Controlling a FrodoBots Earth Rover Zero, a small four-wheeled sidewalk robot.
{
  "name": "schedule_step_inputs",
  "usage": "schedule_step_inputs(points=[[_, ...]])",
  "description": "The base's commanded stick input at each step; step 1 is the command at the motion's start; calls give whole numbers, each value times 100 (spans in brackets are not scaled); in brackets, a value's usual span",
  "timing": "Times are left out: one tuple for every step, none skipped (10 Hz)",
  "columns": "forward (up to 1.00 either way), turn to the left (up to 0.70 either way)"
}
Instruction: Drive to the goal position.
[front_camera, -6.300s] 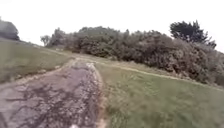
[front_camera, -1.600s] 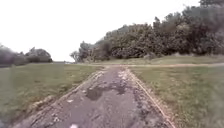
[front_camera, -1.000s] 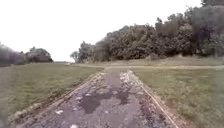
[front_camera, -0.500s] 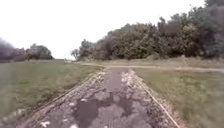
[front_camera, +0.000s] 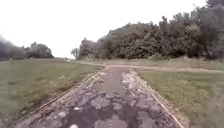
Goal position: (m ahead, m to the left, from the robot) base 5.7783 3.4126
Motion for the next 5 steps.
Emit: schedule_step_inputs(points=[[70, 0], [70, 0], [70, 0], [70, 0], [70, 0]])
